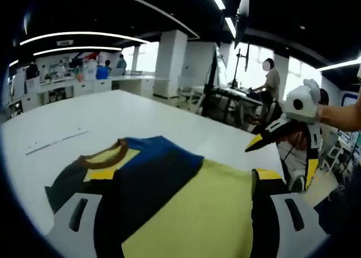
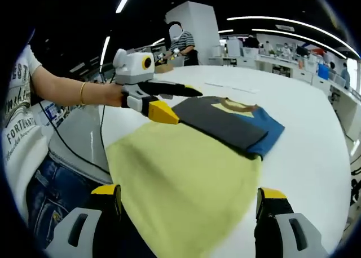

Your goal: Fold the garment on the visible template until the final outline fits inside the template.

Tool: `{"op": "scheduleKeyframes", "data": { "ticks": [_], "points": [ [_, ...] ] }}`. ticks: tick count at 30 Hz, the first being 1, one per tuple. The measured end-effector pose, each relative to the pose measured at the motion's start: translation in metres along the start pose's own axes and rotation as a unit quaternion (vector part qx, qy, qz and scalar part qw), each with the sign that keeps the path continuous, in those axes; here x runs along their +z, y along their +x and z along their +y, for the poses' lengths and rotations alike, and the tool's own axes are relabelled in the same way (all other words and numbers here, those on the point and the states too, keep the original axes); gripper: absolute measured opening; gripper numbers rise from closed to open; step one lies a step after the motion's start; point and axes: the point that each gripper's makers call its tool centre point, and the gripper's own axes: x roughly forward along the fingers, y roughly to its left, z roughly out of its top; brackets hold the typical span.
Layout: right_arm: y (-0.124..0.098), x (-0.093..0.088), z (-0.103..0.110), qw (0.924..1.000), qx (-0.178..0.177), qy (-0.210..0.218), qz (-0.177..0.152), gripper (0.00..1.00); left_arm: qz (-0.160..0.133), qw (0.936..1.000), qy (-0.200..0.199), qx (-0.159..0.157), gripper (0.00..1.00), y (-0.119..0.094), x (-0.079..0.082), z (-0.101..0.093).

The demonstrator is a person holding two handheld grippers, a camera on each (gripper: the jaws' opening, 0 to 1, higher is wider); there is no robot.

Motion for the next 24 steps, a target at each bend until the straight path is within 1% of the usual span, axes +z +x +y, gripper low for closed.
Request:
{"op": "scheduleKeyframes", "data": {
  "ticks": [2,4,8,14,18,22,24],
  "points": [
    [0.000,-0.001,0.000,0.9999,0.005,-0.007,0.006,0.99,-0.002,1.0000,0.007,-0.003,0.98,-0.007,0.000,-0.002],
    [-0.001,0.000,0.002,0.9998,0.009,-0.014,0.011,0.99,-0.001,0.9999,0.011,-0.006,0.98,-0.016,-0.003,-0.005],
    [-0.003,-0.003,0.006,0.9991,0.021,-0.027,0.023,0.99,0.006,0.9997,0.017,-0.015,0.99,-0.034,-0.012,-0.013],
    [-0.007,-0.012,0.011,0.9978,0.031,-0.041,0.041,0.98,0.016,0.9997,0.010,-0.013,0.98,-0.064,-0.027,-0.015],
    [-0.011,-0.018,0.013,0.9966,0.035,-0.053,0.051,0.95,0.025,0.9995,0.020,-0.009,0.96,-0.083,-0.036,-0.017],
    [-0.014,-0.025,0.016,0.9951,0.040,-0.066,0.062,0.92,0.037,0.9988,0.032,-0.002,0.89,-0.105,-0.047,-0.021],
    [-0.016,-0.028,0.018,0.9942,0.043,-0.071,0.069,0.88,0.038,0.9986,0.037,0.000,0.85,-0.111,-0.049,-0.024]
  ]
}}
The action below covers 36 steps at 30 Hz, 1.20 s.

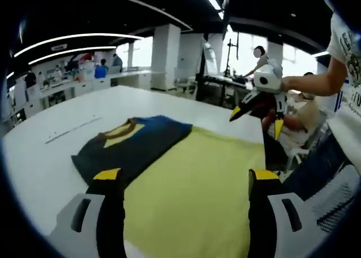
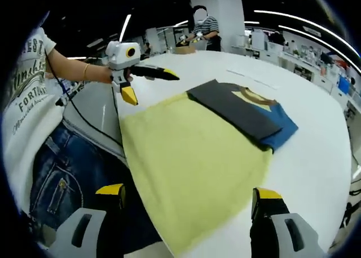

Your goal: Fold the garment on the visible template until the final outline fits inside the template.

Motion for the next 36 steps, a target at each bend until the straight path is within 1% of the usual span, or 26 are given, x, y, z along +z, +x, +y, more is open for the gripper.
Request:
{"op": "scheduleKeyframes", "data": {
  "ticks": [4,7,8,11,12,13,15,18,24,27,33,36],
  "points": [
    [0.000,-0.006,0.006,0.9998,0.008,-0.016,0.013,0.83,0.009,0.9999,0.009,-0.007,0.78,-0.016,-0.008,-0.011],
    [0.000,-0.012,0.011,0.9991,0.016,-0.030,0.025,0.77,0.022,0.9996,0.013,-0.011,0.73,-0.026,-0.017,-0.018],
    [0.000,-0.014,0.012,0.9989,0.018,-0.034,0.028,0.73,0.026,0.9995,0.012,-0.013,0.71,-0.029,-0.021,-0.021],
    [0.001,-0.022,0.016,0.9978,0.025,-0.042,0.045,0.65,0.046,0.9986,0.025,-0.010,0.63,-0.039,-0.032,-0.026],
    [0.002,-0.023,0.017,0.9975,0.025,-0.047,0.048,0.64,0.056,0.9980,0.029,-0.008,0.59,-0.043,-0.038,-0.027],
    [0.002,-0.026,0.018,0.9970,0.026,-0.051,0.053,0.63,0.059,0.9978,0.029,-0.010,0.57,-0.045,-0.041,-0.028],
    [0.003,-0.030,0.019,0.9964,0.027,-0.055,0.058,0.61,0.073,0.9970,0.024,-0.009,0.53,-0.050,-0.050,-0.030],
    [0.005,-0.037,0.022,0.9950,0.030,-0.065,0.070,0.55,0.085,0.9960,0.025,-0.010,0.50,-0.055,-0.060,-0.033],
    [0.007,-0.053,0.020,0.9905,0.028,-0.091,0.100,0.44,0.133,0.9904,0.027,-0.024,0.43,-0.067,-0.089,-0.044],
    [0.008,-0.056,0.019,0.9896,0.027,-0.095,0.105,0.39,0.146,0.9883,0.035,-0.026,0.38,-0.070,-0.096,-0.047],
    [0.010,-0.062,0.018,0.9861,0.020,-0.114,0.120,0.31,0.164,0.9849,0.042,-0.034,0.34,-0.071,-0.107,-0.052],
    [0.011,-0.068,0.017,0.9833,0.018,-0.124,0.132,0.30,0.169,0.9842,0.041,-0.033,0.32,-0.071,-0.110,-0.054]
  ]
}}
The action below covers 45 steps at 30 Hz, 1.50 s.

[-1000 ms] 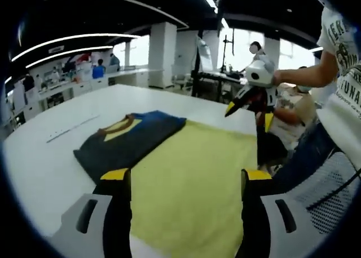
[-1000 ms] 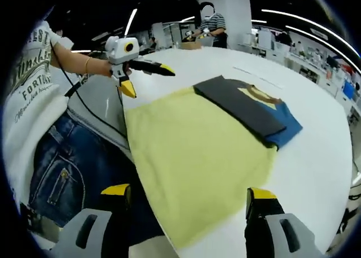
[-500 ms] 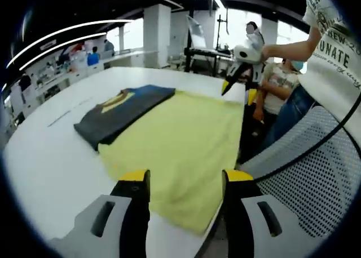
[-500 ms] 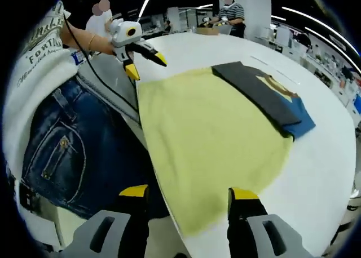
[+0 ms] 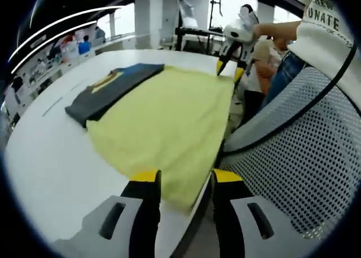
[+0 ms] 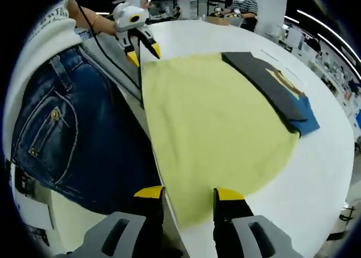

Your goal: Fold the garment on the visible template until the final outline fits inside the template.

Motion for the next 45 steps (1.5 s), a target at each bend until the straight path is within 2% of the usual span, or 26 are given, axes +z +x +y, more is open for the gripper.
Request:
{"op": "scheduleKeyframes", "data": {
  "ticks": [8,16,17,29,32,36,40,45],
  "points": [
    [0.006,-0.012,0.005,0.9992,-0.004,-0.025,0.031,0.29,0.021,0.9997,0.012,0.003,0.30,0.003,-0.012,-0.004],
    [0.004,-0.010,0.002,0.9995,-0.009,-0.020,0.021,0.25,0.053,0.9977,0.041,0.012,0.25,0.004,-0.025,-0.004],
    [0.004,-0.010,0.002,0.9995,-0.010,-0.019,0.021,0.25,0.046,0.9981,0.038,0.011,0.25,0.003,-0.023,-0.005],
    [0.004,-0.009,-0.003,0.9996,-0.016,-0.015,0.017,0.18,0.056,0.9968,0.054,0.017,0.18,0.004,-0.022,0.001],
    [0.005,-0.009,-0.004,0.9996,-0.019,-0.012,0.015,0.15,0.058,0.9968,0.054,0.016,0.15,0.005,-0.022,0.003],
    [0.005,-0.008,-0.007,0.9994,-0.027,-0.016,0.015,0.06,0.067,0.9947,0.073,0.026,0.07,0.006,-0.020,0.006],
    [0.006,-0.009,-0.012,0.9990,-0.036,-0.021,0.018,0.01,0.072,0.9950,0.063,0.030,0.03,0.006,-0.020,0.008],
    [0.005,-0.008,-0.011,0.9989,-0.035,-0.024,0.019,0.00,0.071,0.9959,0.046,0.032,0.01,0.003,-0.018,0.009]
  ]
}}
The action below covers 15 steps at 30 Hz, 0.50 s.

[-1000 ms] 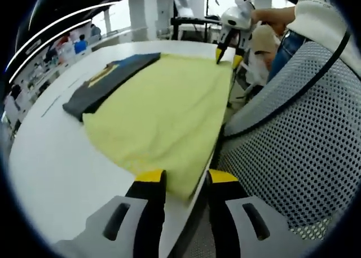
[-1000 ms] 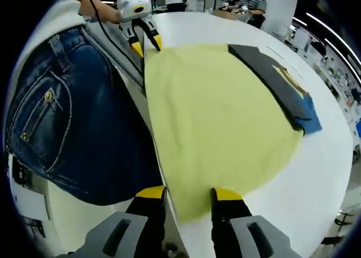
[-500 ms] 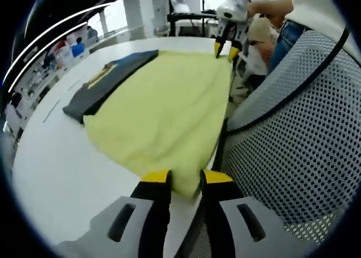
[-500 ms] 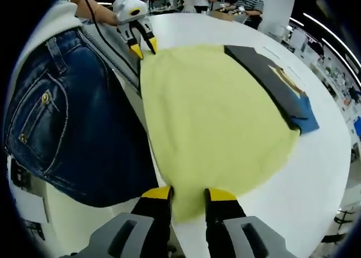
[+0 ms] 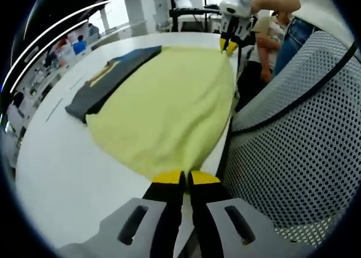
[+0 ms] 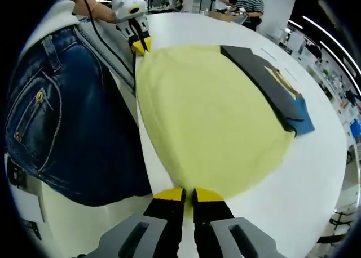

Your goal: Fold the garment on the visible template until the final outline fits inside the template.

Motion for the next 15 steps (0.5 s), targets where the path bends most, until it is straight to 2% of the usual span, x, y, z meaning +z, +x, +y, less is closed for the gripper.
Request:
{"op": "scheduleKeyframes", "data": {
  "ticks": [7,15],
  "points": [
    [-0.009,0.007,0.001,0.9998,0.004,0.012,-0.012,0.00,-0.004,0.9996,-0.027,0.000,0.01,-0.013,0.006,0.004],
    [-0.020,0.016,0.003,0.9994,0.015,0.021,-0.021,0.00,-0.008,0.9993,-0.035,-0.005,0.01,-0.026,0.015,0.009]
  ]
}}
